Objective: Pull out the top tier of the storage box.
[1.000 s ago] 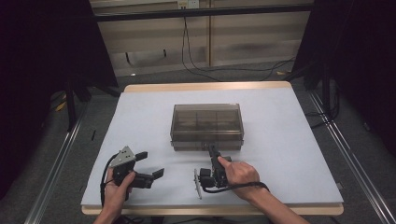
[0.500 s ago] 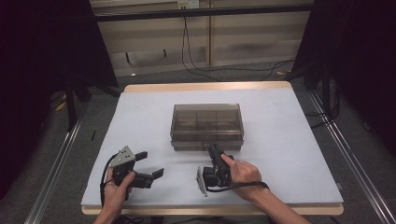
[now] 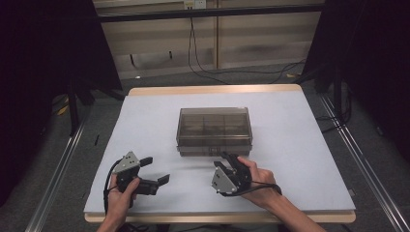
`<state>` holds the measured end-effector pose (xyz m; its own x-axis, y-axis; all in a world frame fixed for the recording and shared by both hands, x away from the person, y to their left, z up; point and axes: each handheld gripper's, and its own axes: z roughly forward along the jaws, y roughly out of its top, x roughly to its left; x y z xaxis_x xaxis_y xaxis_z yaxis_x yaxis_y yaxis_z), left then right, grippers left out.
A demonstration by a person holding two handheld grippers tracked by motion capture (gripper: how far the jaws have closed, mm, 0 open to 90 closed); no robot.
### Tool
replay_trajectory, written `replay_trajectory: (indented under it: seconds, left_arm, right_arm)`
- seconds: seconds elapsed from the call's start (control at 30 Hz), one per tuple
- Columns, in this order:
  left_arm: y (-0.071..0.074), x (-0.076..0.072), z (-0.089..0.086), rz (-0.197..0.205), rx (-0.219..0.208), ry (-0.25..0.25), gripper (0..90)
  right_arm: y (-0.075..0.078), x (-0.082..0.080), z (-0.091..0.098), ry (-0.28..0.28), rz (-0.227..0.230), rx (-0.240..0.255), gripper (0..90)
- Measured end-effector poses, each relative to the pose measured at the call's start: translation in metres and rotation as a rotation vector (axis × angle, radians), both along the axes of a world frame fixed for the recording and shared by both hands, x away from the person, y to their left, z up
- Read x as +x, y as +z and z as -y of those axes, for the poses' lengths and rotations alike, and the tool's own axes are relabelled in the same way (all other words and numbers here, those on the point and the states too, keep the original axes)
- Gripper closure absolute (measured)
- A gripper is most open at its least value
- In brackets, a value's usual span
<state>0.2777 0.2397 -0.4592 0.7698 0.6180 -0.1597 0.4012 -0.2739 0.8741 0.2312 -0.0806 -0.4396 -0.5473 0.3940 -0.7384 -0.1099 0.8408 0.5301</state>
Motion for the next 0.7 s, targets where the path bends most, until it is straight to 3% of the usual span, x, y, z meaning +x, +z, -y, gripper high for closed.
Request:
replay_trajectory:
  seconds: [0.03,0.07,0.13,0.17,0.2,0.3,0.5,0.7]
  left_arm:
    - [0.0,0.0,0.0,0.0,-0.003,0.0,2.7]
    - [0.0,0.0,0.0,0.0,-0.003,0.0,2.7]
    - [0.0,0.0,0.0,0.001,0.0,-0.003,2.6]
    - [0.0,0.0,0.0,0.002,-0.003,-0.002,2.7]
    - [0.0,0.0,0.0,0.001,-0.003,-0.003,2.7]
    - [0.0,0.0,0.0,-0.001,-0.002,-0.002,2.7]
    - [0.0,0.0,0.0,-0.001,-0.003,0.0,2.7]
    - [0.0,0.0,-0.001,0.006,-0.004,-0.005,2.7]
  right_arm:
    - [0.005,0.002,0.005,0.027,-0.043,0.047,60.7]
    - [0.005,0.002,0.005,0.027,-0.043,0.047,60.7]
    - [0.009,0.006,0.01,0.052,-0.091,0.092,61.5]
    - [0.015,0.01,0.017,0.076,-0.151,0.167,61.4]
    - [0.015,0.01,0.017,0.076,-0.151,0.167,61.4]
    - [0.023,0.015,0.028,0.09,-0.213,0.238,62.2]
    - [0.032,0.022,0.041,0.123,-0.313,0.317,59.8]
    - [0.039,0.029,0.049,0.157,-0.396,0.354,58.5]
